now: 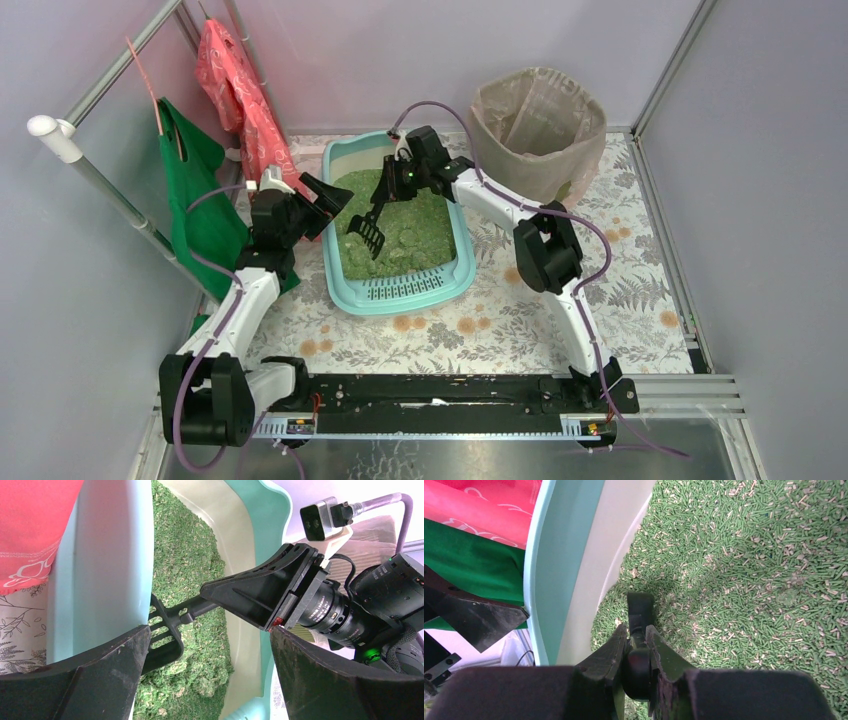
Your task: Clean the litter box
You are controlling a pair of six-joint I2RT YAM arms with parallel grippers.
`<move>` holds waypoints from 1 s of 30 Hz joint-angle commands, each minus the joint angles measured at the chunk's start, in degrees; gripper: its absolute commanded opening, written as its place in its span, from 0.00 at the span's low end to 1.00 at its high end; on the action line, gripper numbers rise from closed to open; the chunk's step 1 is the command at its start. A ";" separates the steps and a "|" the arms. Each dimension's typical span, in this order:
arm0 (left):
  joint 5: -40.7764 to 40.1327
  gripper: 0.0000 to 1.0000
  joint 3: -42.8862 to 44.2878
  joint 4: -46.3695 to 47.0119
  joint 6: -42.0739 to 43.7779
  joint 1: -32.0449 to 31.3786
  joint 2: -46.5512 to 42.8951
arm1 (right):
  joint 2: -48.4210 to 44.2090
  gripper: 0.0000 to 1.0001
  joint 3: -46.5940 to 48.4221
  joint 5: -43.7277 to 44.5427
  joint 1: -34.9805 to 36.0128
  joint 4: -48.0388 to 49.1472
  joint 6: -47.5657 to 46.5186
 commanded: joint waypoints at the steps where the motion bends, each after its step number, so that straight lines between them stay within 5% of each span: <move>1: -1.65 0.99 -1.96 0.09 0.10 0.91 0.26 | -0.96 0.00 -0.87 -9.79 2.69 -6.63 5.77; 30: 2.23 0.99 -2.85 3.63 -0.89 0.91 1.36 | -8.25 0.00 -0.82 -13.17 -8.98 -5.01 9.86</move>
